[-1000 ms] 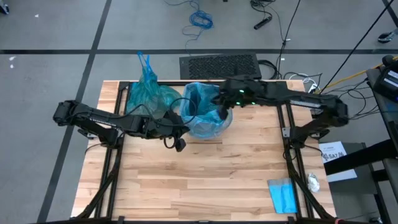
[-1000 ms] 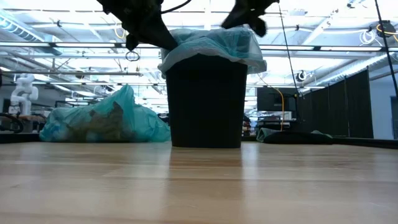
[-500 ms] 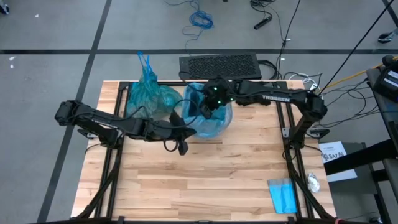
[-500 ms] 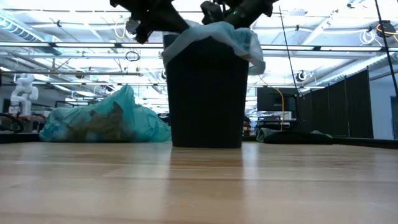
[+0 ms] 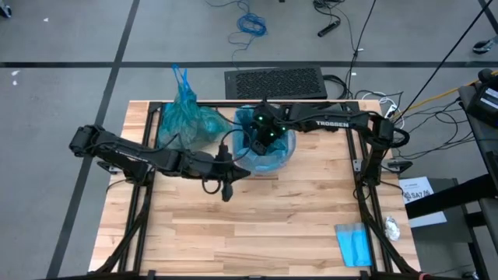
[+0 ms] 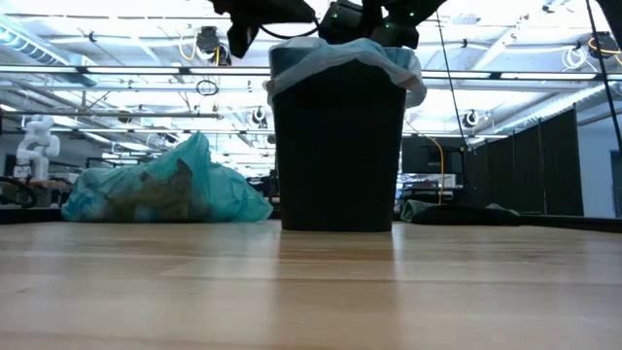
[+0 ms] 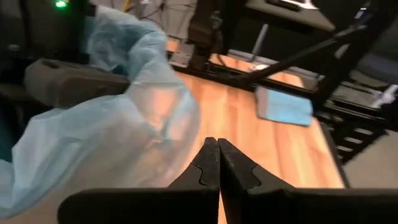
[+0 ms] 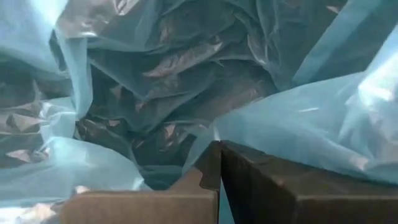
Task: Place trash/remove bag and relplace
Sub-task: Put the new blue trash bag in the black trash bin
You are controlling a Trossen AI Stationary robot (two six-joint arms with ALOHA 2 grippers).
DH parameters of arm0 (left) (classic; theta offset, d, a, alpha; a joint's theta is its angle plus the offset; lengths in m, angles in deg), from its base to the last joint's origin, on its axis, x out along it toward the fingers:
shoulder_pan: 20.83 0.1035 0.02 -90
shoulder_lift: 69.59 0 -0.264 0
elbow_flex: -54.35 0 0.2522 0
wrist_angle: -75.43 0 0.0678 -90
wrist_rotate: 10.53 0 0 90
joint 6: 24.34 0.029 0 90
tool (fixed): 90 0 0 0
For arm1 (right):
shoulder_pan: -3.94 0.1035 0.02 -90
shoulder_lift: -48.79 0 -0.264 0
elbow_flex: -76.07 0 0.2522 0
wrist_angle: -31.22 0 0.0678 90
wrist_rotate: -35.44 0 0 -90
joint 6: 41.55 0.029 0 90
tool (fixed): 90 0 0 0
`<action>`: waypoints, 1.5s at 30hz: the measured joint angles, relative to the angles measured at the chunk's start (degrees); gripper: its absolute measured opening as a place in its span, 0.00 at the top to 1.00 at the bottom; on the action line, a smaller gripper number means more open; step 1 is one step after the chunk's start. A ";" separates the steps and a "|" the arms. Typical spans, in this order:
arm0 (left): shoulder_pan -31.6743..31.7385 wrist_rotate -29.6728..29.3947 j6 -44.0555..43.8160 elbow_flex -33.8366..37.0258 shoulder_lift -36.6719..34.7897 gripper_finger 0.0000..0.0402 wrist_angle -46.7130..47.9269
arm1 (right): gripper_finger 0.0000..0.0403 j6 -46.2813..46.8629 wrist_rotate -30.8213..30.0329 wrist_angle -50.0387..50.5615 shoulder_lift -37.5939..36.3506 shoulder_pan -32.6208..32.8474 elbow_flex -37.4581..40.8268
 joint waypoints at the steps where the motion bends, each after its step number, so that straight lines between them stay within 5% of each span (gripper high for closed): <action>1: -0.41 0.49 -0.02 0.00 -0.41 1.00 0.28 | 1.00 -0.08 0.00 0.03 0.16 0.00 0.00; 6: -3.58 0.18 -0.51 0.00 -3.77 1.00 5.52 | 1.00 -0.27 -0.05 -0.11 0.37 -0.03 0.00; 13: -5.92 -13.75 -4.17 0.02 -5.61 1.00 22.09 | 1.00 -2.15 -0.43 3.90 0.37 -0.08 0.00; 20: -3.36 -18.16 -3.86 0.02 -5.12 1.00 22.96 | 1.00 -2.86 -1.92 5.55 0.37 -0.09 0.00; 45: -1.61 -17.95 -2.91 0.02 -5.12 1.00 22.36 | 1.00 -0.52 -5.65 3.69 -17.69 1.11 0.04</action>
